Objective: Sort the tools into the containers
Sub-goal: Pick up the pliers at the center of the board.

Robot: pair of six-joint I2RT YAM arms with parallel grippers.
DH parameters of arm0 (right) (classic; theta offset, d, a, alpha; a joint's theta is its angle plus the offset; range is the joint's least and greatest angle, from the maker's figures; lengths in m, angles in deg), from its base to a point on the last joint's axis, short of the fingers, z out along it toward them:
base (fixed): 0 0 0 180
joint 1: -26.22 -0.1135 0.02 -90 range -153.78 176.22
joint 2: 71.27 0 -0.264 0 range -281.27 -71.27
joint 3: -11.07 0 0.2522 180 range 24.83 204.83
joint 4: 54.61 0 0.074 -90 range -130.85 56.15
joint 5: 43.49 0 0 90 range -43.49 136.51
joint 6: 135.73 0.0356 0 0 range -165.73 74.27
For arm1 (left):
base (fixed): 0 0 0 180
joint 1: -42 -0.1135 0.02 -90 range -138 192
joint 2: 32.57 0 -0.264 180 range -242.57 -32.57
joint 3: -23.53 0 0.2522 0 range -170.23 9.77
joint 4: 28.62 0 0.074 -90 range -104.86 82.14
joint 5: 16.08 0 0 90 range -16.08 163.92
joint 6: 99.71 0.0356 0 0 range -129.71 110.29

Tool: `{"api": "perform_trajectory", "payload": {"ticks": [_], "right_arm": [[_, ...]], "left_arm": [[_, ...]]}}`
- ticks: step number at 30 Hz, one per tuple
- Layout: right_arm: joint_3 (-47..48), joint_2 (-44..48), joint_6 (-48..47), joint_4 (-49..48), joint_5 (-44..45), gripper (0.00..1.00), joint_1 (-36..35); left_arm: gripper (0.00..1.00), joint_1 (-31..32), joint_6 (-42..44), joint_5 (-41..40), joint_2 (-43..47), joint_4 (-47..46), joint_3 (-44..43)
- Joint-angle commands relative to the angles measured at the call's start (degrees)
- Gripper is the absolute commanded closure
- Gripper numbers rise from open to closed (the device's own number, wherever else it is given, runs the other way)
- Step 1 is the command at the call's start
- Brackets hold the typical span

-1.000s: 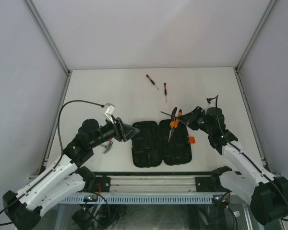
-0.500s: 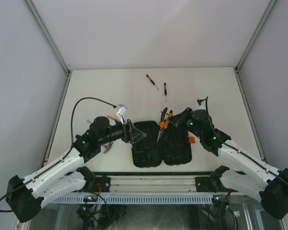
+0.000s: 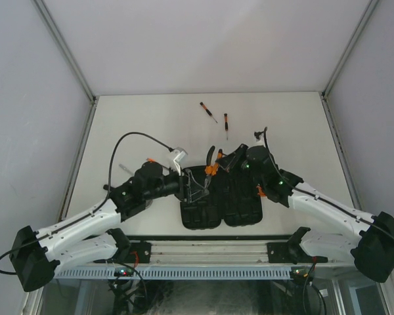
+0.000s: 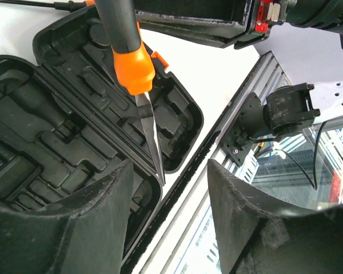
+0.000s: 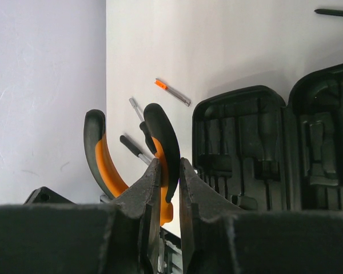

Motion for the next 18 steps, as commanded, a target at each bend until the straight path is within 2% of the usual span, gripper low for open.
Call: {"api": "perform_trajectory", "payload": {"ticks": [1,8,18], "right_arm": [[3.77,-0.01,1.18,-3.39,0.19,1.00,-1.51],[4.40,-0.01,1.13,-3.43,-0.67,1.00,-2.86],[4.49,0.27,0.67,-1.99,-2.47,1.00,-3.55]], "left_arm": [[0.43,0.96,1.55,-1.70,-1.00,-2.38,-3.86],[0.54,1.08,1.53,-2.25,-2.20,-3.02,-3.54],[0.63,1.04,1.39,-3.37,-2.70,-3.44,-3.62]]}}
